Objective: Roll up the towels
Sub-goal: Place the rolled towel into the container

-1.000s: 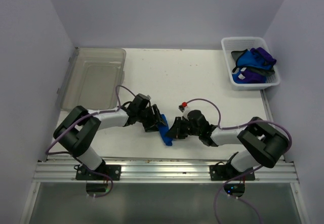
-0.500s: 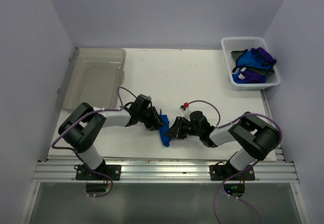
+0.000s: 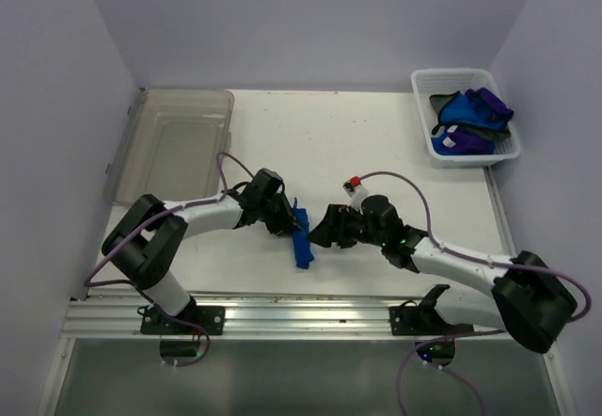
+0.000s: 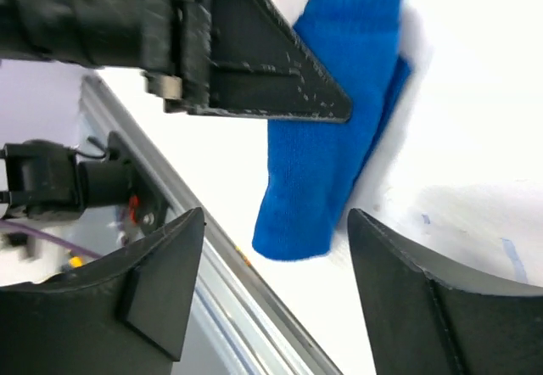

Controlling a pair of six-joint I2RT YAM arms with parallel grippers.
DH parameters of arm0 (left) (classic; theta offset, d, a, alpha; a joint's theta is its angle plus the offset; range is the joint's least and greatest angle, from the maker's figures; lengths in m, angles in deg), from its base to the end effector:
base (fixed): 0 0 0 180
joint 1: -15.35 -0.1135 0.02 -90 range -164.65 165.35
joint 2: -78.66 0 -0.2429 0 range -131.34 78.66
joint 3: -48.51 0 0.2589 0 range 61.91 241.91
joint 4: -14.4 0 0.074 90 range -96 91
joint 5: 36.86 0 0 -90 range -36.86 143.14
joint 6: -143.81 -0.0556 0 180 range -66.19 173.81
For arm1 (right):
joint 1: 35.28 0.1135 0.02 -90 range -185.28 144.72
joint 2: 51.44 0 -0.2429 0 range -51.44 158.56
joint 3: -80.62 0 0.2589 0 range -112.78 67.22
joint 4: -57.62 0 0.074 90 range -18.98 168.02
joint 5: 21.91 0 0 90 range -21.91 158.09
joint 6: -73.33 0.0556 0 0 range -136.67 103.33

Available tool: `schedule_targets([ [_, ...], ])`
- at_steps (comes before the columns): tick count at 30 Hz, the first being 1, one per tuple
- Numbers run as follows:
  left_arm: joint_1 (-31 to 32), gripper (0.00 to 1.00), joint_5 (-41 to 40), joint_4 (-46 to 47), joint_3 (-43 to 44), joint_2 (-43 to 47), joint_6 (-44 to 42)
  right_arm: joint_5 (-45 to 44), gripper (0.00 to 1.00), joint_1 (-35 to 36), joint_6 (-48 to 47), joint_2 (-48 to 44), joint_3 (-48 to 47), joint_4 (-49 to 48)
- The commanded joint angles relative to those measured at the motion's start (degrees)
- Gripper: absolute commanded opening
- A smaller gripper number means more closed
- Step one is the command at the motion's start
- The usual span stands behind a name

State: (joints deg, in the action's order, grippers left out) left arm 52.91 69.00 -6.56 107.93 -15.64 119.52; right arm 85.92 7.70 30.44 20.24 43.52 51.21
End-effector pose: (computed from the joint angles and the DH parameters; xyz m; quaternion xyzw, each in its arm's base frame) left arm 0.2461 -0.2084 0.1022 -0.1909 0.9282 -0.3099 0.0771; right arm 0.1850 0.1956 0.1372 -0.0490 0.8499 0.4531 0.2645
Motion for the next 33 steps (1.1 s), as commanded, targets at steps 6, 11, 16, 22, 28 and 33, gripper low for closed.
schedule_targets([
  [6, -3.2, 0.15, -3.2, -8.7, 7.7, 7.6, -4.0, -24.0, 0.75, -0.8, -13.2, -19.6, -9.6, 34.8],
  [11, -8.4, 0.15, -3.7, -15.8, 17.3, 9.2, -8.0, -28.5, 0.75, -0.8, -14.2, -22.5, -11.6, 40.8],
  [16, -20.8, 0.15, -3.5, -21.1, 28.5, 9.6, -13.2, -28.2, 0.75, -0.9, -14.7, -21.9, -12.9, 41.5],
  [22, -36.6, 0.15, -3.0, -19.8, 34.9, 7.2, -14.0, -27.1, 0.75, -0.8, -15.0, -20.0, -13.6, 40.8],
  [28, -46.0, 0.15, -3.7, -7.0, 35.5, 0.5, -6.8, -25.2, 0.75, -0.8, -14.9, -16.7, -14.2, 39.9],
  [33, -49.2, 0.16, -2.7, 6.6, 35.2, -9.1, 1.9, -24.6, 0.75, -0.8, -14.2, -13.9, -14.9, 39.9],
])
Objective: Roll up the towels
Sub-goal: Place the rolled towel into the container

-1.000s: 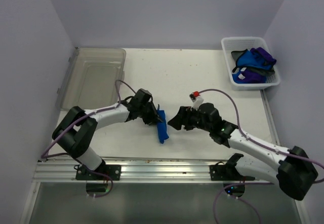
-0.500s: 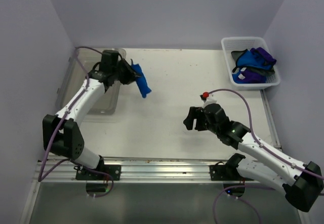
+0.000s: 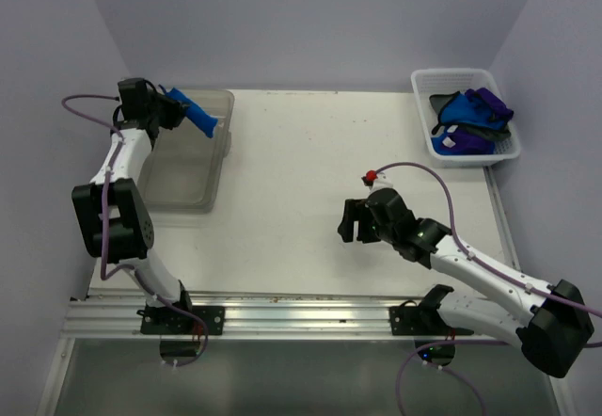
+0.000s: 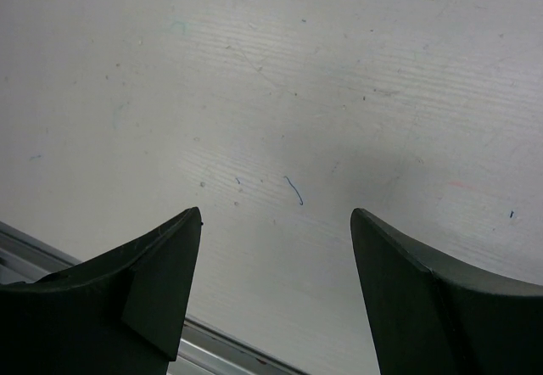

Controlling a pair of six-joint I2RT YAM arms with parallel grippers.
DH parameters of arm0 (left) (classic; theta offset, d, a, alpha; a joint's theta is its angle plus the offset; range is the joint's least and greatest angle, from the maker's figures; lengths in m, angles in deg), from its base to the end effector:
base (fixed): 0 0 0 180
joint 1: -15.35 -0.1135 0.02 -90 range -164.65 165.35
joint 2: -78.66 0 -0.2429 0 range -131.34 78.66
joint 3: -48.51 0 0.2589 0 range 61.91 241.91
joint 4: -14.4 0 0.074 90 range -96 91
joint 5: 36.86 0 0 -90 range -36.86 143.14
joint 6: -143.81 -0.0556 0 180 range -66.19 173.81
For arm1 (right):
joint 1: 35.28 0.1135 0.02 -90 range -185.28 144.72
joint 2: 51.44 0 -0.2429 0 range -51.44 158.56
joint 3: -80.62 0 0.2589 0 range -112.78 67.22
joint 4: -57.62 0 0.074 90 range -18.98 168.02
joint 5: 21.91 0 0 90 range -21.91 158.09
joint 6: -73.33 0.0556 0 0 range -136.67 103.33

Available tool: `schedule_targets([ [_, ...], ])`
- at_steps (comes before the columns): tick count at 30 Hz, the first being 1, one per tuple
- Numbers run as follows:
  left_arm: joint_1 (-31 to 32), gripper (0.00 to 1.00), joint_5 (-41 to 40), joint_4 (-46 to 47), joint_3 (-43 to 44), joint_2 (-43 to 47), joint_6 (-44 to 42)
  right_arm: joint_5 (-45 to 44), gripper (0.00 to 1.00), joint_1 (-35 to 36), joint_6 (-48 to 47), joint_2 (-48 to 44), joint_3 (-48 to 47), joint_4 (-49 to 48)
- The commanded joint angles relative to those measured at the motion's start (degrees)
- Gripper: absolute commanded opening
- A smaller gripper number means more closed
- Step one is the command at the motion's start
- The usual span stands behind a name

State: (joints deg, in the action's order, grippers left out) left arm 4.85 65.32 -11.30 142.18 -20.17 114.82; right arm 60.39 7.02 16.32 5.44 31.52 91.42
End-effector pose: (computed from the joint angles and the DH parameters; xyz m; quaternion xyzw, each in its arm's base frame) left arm 0.4203 0.0660 0.2644 -0.4629 0.7324 -0.2928 0.4044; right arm 0.1828 0.1563 0.1962 -0.0464 0.9092 0.2014 0.3614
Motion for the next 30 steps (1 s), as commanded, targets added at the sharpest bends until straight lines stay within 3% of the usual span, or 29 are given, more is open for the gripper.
schedule_targets([
  [1, -1.5, 0.16, 1.9, 18.7, 0.1, -5.9, 7.6, 1.1, 0.75, -0.1, 0.1, 1.1, -3.0, -0.3],
  [8, -3.6, 0.17, 3.5, 36.3, -0.3, -18.2, 14.2, 1.2, 0.75, -0.1, 0.6, 5.6, -4.5, -0.4],
  [18, -4.2, 0.18, 3.1, 50.9, 0.6, -27.7, 16.5, 3.2, 0.75, -0.1, 0.1, 14.4, -8.4, -1.9],
  [24, -4.0, 0.18, 3.2, 55.2, -0.4, -31.8, 17.9, 3.8, 0.75, -0.1, 0.1, 16.2, -9.0, -2.1],
  [30, -4.1, 0.22, 2.8, 53.5, -0.6, -32.9, 15.7, 3.7, 0.75, -0.1, 0.0, 16.5, -9.6, -1.9],
])
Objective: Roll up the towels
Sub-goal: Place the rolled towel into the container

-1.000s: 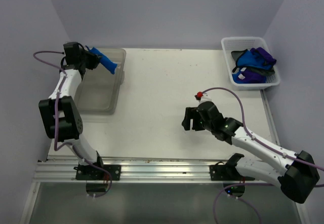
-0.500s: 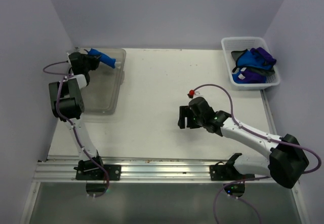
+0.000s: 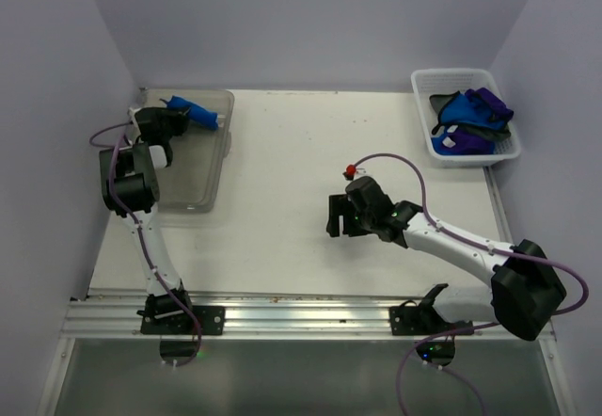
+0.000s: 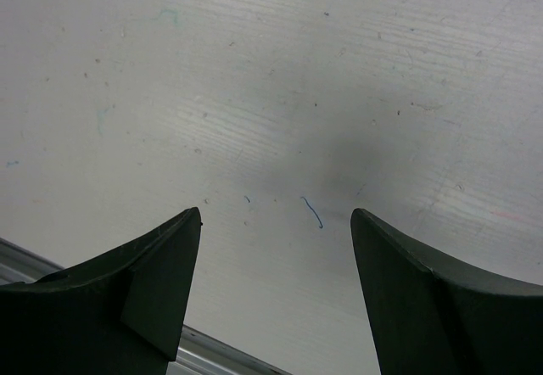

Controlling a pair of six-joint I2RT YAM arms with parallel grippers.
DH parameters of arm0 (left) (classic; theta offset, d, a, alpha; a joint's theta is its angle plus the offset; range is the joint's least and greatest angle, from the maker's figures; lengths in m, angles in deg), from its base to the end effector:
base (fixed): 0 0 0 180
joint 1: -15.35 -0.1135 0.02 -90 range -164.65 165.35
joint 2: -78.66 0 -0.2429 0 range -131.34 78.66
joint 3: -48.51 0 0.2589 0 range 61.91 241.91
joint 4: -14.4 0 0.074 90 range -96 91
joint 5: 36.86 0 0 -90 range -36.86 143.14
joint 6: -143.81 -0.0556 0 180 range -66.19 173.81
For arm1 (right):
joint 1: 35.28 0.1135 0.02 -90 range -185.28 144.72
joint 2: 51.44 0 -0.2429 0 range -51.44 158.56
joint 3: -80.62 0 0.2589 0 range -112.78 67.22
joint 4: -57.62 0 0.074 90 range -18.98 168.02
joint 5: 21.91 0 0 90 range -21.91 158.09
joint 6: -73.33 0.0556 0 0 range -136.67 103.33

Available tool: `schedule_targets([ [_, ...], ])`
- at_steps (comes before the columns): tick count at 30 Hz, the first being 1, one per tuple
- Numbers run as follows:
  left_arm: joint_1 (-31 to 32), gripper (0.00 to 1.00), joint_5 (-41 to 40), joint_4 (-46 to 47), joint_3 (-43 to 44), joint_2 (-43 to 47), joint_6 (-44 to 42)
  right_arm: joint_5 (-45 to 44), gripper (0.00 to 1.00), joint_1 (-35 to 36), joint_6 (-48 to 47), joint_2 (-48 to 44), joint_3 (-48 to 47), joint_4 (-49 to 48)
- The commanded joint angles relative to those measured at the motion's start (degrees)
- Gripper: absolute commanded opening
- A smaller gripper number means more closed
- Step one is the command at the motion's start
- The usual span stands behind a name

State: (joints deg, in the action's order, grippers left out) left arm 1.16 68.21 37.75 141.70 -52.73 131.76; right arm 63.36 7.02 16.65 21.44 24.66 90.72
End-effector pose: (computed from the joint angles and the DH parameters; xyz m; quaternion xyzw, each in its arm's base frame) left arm 0.4955 0.1104 0.1029 -0.5104 0.6027 -0.4075 0.4585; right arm 0.2097 0.1846 0.1711 -0.0594 0.9372 0.1788 0.2936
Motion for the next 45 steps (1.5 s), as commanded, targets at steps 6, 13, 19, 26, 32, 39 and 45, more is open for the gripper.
schedule_targets([
  [6, -0.3, 0.24, -1.4, -4.5, 1.8, -0.2, -4.2, 0.8, 0.75, -0.1, -0.1, 0.3, -2.9, -1.5],
  [13, -0.2, 0.27, -1.7, -14.3, 4.5, -0.6, -6.0, 0.9, 0.75, -0.1, 0.1, 0.1, -3.1, -1.6],
  [19, -0.1, 0.41, -2.9, -30.1, 11.6, -1.3, -9.6, 1.6, 0.75, -0.1, 0.3, -0.3, -3.2, -1.8],
  [26, -0.2, 0.72, -3.3, -35.2, 13.2, -0.4, -11.2, 1.2, 0.75, -0.1, 0.7, -2.5, -2.2, -1.4],
  [32, -0.1, 0.83, -2.8, -39.9, 14.3, 1.0, -13.3, 1.3, 0.75, -0.2, 1.0, -3.1, -2.1, -1.4],
  [39, -0.1, 0.84, -3.5, -46.4, 15.2, 4.6, -16.8, 1.7, 0.75, -0.1, 1.0, -2.9, -2.0, -1.8],
  [45, 1.2, 0.84, -1.0, -45.9, 14.7, 5.6, -16.6, 2.0, 0.75, -0.1, 1.6, -2.8, -1.5, -2.5],
])
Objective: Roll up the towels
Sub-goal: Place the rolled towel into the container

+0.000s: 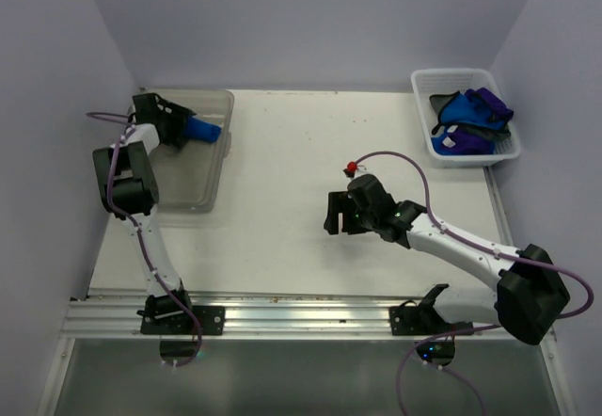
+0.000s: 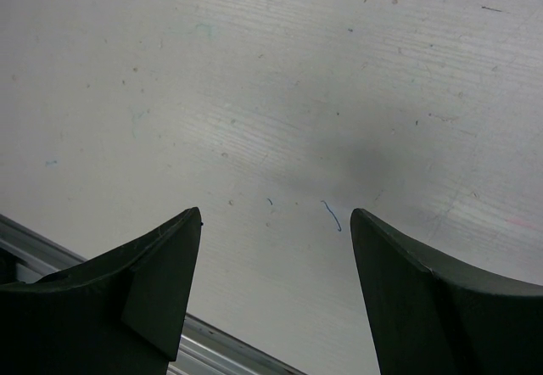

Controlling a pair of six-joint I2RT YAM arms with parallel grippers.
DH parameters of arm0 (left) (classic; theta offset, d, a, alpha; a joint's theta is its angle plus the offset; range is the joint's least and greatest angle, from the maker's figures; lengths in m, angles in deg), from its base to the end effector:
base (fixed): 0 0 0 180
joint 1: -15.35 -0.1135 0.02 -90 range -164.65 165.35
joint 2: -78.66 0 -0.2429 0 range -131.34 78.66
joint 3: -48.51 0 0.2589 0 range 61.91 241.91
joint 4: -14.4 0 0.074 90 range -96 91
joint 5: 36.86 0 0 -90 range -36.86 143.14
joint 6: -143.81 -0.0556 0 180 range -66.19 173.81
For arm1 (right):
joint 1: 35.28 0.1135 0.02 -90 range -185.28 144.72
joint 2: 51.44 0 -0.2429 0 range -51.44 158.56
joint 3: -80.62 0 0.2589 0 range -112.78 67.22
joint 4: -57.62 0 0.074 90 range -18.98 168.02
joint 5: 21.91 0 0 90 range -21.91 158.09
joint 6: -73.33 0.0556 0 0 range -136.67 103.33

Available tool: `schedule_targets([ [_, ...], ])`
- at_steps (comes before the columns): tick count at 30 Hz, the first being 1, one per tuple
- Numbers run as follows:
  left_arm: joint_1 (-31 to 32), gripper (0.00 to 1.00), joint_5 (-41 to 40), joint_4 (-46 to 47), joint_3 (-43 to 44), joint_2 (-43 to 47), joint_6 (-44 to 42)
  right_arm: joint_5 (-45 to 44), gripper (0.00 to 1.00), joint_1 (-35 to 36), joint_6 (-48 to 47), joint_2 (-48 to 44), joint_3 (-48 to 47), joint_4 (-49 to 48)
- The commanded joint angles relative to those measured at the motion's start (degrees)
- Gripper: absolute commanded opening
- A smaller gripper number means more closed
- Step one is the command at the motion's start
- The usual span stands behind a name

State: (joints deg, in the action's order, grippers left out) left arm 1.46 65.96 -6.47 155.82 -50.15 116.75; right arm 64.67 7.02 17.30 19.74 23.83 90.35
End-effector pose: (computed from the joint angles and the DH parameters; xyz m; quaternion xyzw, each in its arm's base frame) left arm 0.4960 0.1099 0.1215 -0.5296 0.7403 -0.2595 0.3227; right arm 0.2097 0.1864 0.1842 -0.0567 0.9287 0.2038 0.3045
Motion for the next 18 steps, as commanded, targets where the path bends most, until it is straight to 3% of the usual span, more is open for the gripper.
schedule_targets([
  [1, 1.1, 0.84, 1.7, -1.3, 0.5, 2.7, -1.3, 0.7, 0.75, -0.1, 0.9, -1.0, -0.5, -2.2],
  [10, 3.6, 0.82, 1.7, 2.1, 3.0, -1.8, 4.8, 0.3, 0.75, -0.1, 0.9, -0.7, -0.5, -1.8],
  [18, 4.6, 0.81, -0.5, -2.1, 14.5, -9.2, 3.4, -0.1, 0.75, -0.1, 0.5, 0.0, -1.0, -1.1],
])
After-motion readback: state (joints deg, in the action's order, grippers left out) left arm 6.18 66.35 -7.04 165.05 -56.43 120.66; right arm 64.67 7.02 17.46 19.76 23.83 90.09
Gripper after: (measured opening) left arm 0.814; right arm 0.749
